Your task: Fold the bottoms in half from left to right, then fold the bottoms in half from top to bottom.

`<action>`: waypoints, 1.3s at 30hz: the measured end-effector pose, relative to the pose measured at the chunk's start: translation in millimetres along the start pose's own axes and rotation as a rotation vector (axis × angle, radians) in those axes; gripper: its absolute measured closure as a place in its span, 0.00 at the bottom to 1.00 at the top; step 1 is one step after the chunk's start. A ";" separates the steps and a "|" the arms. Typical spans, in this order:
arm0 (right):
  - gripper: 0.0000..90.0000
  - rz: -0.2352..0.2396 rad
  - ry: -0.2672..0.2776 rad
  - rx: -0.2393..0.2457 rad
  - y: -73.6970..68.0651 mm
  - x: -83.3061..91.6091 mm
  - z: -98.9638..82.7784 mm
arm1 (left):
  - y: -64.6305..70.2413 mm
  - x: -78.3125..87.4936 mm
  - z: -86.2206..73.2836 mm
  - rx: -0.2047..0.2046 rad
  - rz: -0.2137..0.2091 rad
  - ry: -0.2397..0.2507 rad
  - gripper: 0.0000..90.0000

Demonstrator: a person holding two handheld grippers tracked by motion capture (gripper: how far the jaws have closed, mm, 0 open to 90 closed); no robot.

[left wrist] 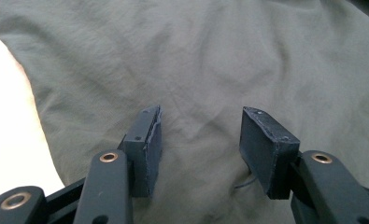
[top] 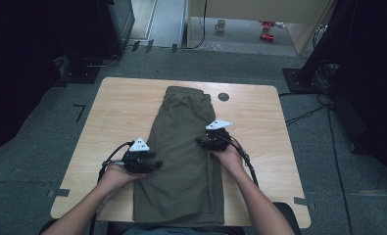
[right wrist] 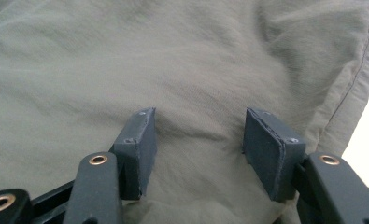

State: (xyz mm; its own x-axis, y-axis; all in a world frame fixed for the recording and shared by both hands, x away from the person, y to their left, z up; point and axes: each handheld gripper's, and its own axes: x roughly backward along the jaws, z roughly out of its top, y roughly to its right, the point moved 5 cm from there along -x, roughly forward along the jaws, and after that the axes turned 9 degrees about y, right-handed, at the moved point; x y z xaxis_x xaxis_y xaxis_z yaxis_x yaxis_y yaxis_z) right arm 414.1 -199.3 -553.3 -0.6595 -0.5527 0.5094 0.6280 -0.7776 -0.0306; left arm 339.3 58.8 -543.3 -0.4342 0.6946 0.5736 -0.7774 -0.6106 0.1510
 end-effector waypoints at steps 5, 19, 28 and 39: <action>0.48 0.018 -0.002 0.016 -9.9 6.0 -4.1 | 8.1 9.5 -8.0 0.029 -0.015 0.002 0.53; 0.44 0.053 -0.011 0.036 -28.5 18.6 -12.0 | 18.6 22.2 -17.7 0.021 -0.026 -0.013 0.50; 0.43 0.025 -0.014 -0.010 -22.8 24.5 6.5 | -0.8 29.5 0.1 0.009 0.003 0.030 0.51; 0.47 -0.008 -0.015 -0.057 -9.0 26.1 21.9 | -29.1 22.5 16.1 0.003 0.041 0.036 0.46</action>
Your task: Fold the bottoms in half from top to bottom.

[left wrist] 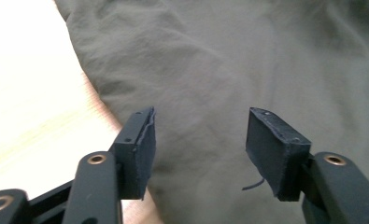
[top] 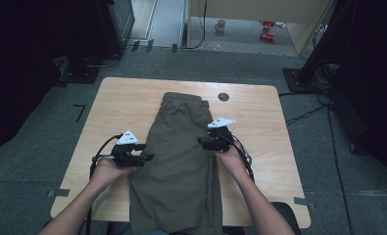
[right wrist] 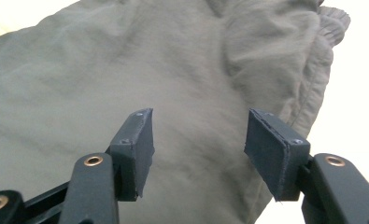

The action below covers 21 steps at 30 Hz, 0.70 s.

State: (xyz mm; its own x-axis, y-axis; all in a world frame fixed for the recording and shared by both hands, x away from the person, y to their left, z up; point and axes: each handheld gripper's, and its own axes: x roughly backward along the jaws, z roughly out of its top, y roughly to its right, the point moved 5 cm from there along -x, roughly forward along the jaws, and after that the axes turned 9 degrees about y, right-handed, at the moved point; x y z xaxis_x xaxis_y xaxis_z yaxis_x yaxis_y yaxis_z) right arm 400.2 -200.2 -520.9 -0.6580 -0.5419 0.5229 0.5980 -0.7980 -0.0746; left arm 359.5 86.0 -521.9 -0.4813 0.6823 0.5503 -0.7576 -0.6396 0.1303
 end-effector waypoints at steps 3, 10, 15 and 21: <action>0.47 0.004 -0.002 -0.029 2.6 -3.4 2.5 | -3.9 -2.5 1.6 0.010 -0.006 0.006 0.47; 0.45 -0.010 -0.001 -0.043 11.3 -11.7 6.3 | -18.0 -10.7 10.8 0.020 0.001 0.017 0.46; 0.44 -0.026 -0.011 -0.049 18.9 -14.4 6.2 | -31.2 -20.2 18.5 0.015 0.018 0.015 0.47; 0.42 -0.050 -0.003 -0.056 32.0 -18.6 10.2 | -41.6 -32.1 26.7 0.020 0.019 0.002 0.47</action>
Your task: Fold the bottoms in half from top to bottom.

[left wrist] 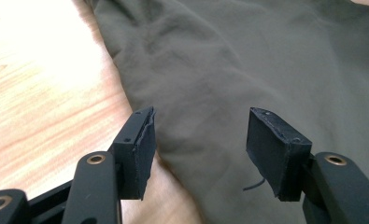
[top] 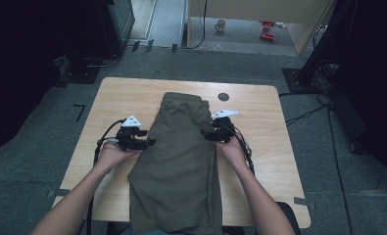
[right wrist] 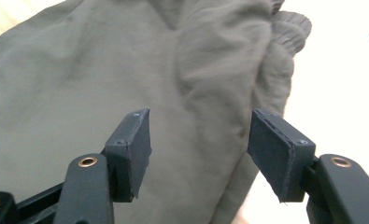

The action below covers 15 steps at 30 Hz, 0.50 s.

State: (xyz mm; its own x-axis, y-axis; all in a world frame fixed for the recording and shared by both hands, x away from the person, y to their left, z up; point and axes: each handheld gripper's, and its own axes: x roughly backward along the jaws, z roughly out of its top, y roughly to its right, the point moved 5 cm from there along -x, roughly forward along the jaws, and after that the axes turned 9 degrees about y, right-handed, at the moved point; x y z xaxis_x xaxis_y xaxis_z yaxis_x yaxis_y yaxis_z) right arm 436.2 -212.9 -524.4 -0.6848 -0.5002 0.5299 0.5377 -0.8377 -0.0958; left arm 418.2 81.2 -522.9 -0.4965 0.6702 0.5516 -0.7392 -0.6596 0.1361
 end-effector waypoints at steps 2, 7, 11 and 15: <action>0.42 -0.002 -0.003 -0.003 3.6 -3.9 2.3 | -2.3 -1.3 1.4 0.001 0.004 -0.003 0.46; 0.41 -0.007 0.004 -0.014 7.2 -10.0 8.1 | -14.1 -7.5 8.3 0.027 0.011 0.005 0.45; 0.42 -0.011 0.024 -0.017 10.0 -17.1 13.5 | -23.4 -15.2 15.6 0.031 0.014 0.003 0.46; 0.41 -0.006 0.004 -0.021 12.4 -21.6 15.2 | -28.2 -20.1 20.4 0.038 0.013 0.010 0.47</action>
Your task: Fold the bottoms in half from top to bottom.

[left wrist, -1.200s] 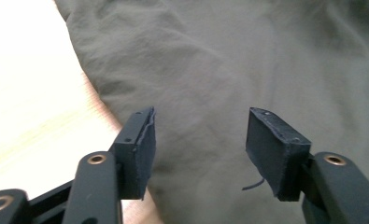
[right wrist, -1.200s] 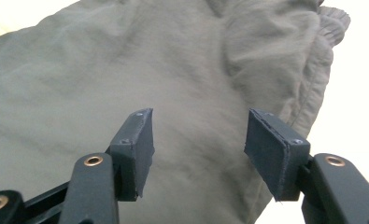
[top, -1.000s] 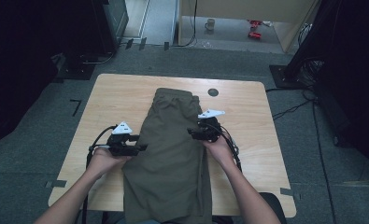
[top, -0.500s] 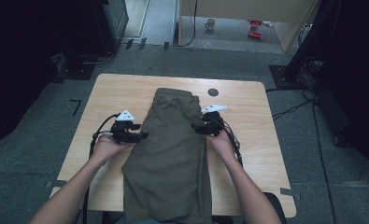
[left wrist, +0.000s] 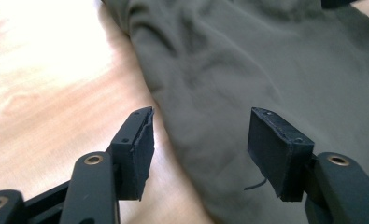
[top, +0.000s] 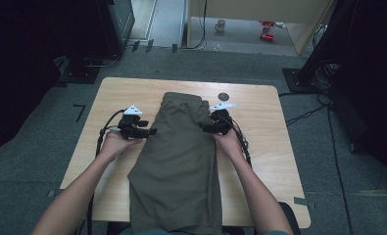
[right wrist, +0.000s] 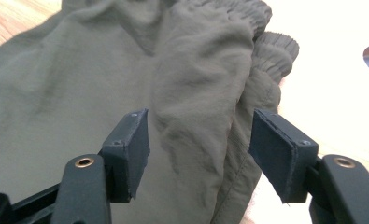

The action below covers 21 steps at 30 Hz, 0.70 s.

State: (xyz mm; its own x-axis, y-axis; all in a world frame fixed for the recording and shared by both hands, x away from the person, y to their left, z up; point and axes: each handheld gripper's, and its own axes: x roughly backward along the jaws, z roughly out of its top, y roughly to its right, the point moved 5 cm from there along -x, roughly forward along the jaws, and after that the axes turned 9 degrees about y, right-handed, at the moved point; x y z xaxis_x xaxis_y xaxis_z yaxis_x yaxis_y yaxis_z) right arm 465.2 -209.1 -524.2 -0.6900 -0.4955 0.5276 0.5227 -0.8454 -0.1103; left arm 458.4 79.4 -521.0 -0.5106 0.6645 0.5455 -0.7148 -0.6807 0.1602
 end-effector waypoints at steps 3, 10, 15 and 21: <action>0.42 0.000 0.008 -0.001 2.7 -3.1 3.7 | -4.5 -4.4 5.4 0.006 0.000 0.006 0.47; 0.44 0.003 0.051 -0.037 11.4 -5.5 6.7 | -8.7 -16.7 18.8 -0.003 -0.011 -0.003 0.46; 0.42 -0.007 0.026 -0.050 17.0 -9.5 14.7 | -10.2 -23.3 23.4 0.002 -0.008 0.037 0.47; 0.38 -0.013 0.033 -0.052 21.2 -19.4 21.2 | -16.5 -33.2 29.8 0.006 0.004 0.024 0.49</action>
State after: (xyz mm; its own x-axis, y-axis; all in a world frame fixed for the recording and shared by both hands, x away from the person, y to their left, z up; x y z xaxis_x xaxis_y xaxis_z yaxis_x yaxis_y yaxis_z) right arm 500.2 -213.2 -518.9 -0.7132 -0.4897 0.5015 0.4871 -0.8608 -0.1479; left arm 501.4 59.4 -517.2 -0.5248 0.6688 0.5265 -0.7097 -0.6853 0.1631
